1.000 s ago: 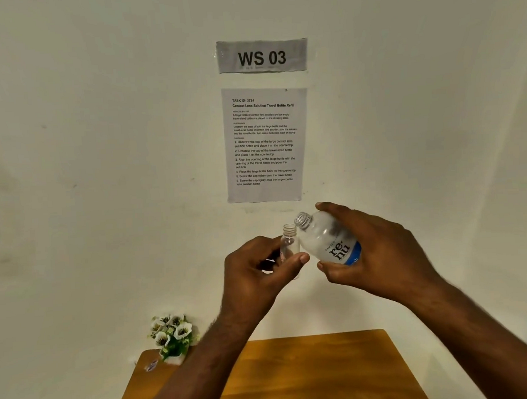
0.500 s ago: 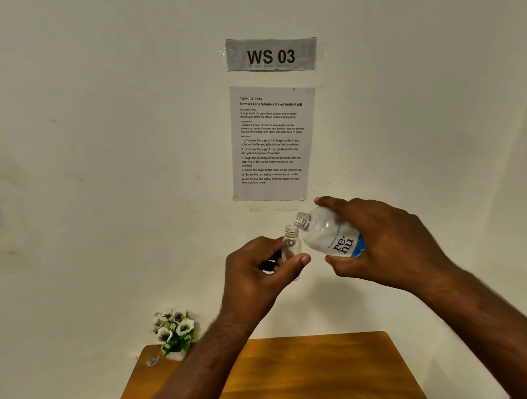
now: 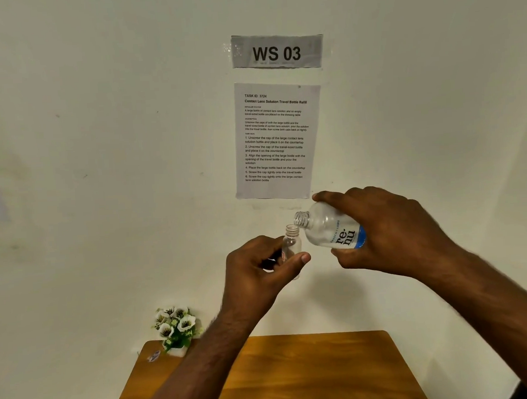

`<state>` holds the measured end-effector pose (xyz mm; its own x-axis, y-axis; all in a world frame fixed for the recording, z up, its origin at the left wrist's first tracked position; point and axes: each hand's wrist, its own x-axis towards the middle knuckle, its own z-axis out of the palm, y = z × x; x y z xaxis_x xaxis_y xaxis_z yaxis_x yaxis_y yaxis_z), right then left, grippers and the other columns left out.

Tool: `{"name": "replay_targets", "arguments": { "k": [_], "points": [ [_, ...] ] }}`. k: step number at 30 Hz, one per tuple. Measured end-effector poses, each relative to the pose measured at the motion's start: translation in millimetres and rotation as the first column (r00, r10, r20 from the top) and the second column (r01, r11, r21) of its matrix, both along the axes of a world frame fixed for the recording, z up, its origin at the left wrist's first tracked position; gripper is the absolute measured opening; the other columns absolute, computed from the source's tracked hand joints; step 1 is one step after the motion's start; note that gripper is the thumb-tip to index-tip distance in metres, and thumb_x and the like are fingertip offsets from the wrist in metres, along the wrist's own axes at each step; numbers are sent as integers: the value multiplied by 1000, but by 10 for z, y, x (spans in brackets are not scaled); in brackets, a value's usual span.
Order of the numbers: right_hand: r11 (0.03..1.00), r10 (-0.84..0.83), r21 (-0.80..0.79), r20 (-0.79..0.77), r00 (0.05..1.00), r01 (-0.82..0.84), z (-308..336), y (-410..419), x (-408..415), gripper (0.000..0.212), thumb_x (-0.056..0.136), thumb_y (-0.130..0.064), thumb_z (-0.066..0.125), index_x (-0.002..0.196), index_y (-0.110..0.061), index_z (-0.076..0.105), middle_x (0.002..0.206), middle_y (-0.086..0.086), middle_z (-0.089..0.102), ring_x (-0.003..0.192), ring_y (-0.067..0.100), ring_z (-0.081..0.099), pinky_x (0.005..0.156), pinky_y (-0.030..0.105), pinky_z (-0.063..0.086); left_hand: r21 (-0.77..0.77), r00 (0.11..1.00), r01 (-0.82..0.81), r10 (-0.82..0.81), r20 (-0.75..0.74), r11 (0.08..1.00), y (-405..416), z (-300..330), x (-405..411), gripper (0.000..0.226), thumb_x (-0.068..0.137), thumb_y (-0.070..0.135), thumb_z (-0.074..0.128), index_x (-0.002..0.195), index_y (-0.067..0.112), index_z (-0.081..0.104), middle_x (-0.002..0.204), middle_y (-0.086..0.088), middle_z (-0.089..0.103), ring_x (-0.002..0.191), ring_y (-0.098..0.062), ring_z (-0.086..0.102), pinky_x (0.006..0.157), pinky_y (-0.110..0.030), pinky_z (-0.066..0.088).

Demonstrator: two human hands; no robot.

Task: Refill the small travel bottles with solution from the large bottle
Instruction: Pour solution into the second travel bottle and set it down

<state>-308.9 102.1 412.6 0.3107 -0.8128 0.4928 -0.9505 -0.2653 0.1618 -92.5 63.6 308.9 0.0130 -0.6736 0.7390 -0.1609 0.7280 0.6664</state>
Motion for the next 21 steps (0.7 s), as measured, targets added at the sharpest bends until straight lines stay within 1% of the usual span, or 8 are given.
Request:
{"name": "replay_targets", "arguments": {
  "k": [4,11,16,18,21],
  "points": [
    [1000,-10,9,-43,999,10,26,-17,3,88,67,-62,69,145,-48,32,110,-17,60,93,8,51,62,23,42,9,1000,-2,2,1,1000,-12,-12,3,38,79,51,81,101,20,83,80,6,75,75,-18,70,65,-20,57],
    [1000,-1,6,-85,996,1,61,-29,2,85,67,-59,69,142,-49,32,108,-16,60,94,11,53,60,24,41,12,1000,2,-2,1,1000,-17,-26,3,37,79,50,81,100,19,83,80,5,75,75,-17,71,65,-20,57],
    [1000,11,-10,-115,993,-12,85,-34,0,85,66,-57,71,142,-47,35,107,-15,61,93,13,55,58,23,36,6,1000,-8,8,16,1000,-16,-33,3,38,80,50,80,100,19,83,81,5,76,76,-15,71,66,-18,57],
    [1000,16,-11,-122,992,-18,94,-39,3,85,66,-56,71,142,-47,34,107,-15,61,94,14,55,58,24,39,5,1000,-7,7,17,1000,-13,-36,6,38,80,50,80,100,18,83,81,5,75,76,-14,71,66,-17,56],
    [1000,22,-9,-126,992,-24,103,-46,2,85,66,-55,71,141,-48,31,107,-14,62,94,15,56,59,29,50,13,1000,1,-1,9,1000,-13,-36,9,37,80,49,80,99,17,83,80,5,75,75,-15,70,66,-15,54]
  ]
}}
